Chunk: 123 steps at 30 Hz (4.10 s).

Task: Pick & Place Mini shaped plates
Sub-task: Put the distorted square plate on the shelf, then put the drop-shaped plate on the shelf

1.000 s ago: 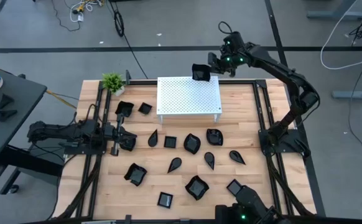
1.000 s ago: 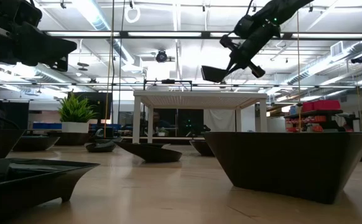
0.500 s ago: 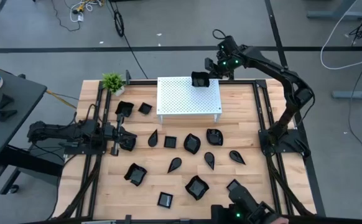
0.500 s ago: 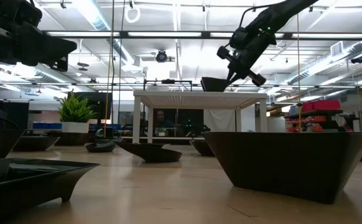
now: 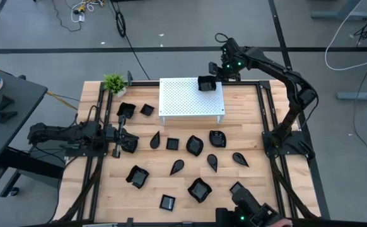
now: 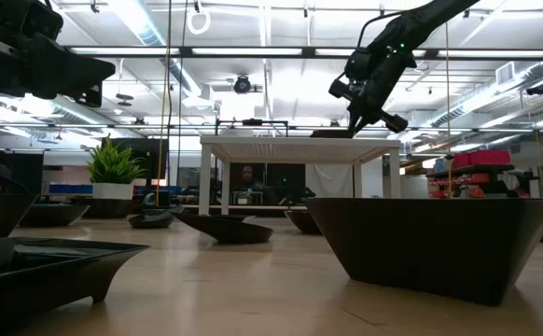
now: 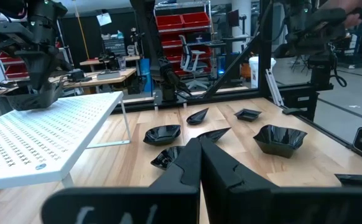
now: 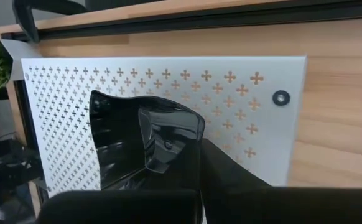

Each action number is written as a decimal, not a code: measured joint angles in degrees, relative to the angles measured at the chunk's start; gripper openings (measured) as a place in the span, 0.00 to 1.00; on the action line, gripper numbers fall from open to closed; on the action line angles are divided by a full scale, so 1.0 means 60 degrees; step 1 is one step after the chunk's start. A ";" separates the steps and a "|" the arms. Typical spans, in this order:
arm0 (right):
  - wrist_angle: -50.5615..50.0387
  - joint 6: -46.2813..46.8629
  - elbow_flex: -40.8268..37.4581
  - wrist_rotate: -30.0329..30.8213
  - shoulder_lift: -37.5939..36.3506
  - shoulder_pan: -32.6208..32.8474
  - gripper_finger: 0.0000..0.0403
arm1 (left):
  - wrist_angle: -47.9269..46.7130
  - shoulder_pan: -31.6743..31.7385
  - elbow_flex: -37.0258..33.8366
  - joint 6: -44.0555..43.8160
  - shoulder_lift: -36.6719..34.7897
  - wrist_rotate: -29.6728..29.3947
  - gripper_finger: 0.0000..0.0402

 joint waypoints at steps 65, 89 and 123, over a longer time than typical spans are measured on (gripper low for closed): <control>-0.0430 -0.1411 0.0000 -0.0009 -0.1450 -0.0197 0.25 | 0.0000 0.0001 0.0002 0.0000 0.0000 0.0000 0.01; -0.2314 -0.4176 -0.1043 -0.0075 -0.3037 0.1921 0.25 | 0.0000 0.0001 -0.0001 0.0000 0.0001 0.0000 0.01; -0.2728 -0.4899 -0.5140 0.0017 -0.6197 0.4022 0.25 | 0.0000 -0.0002 0.0002 0.0000 -0.0001 0.0000 0.01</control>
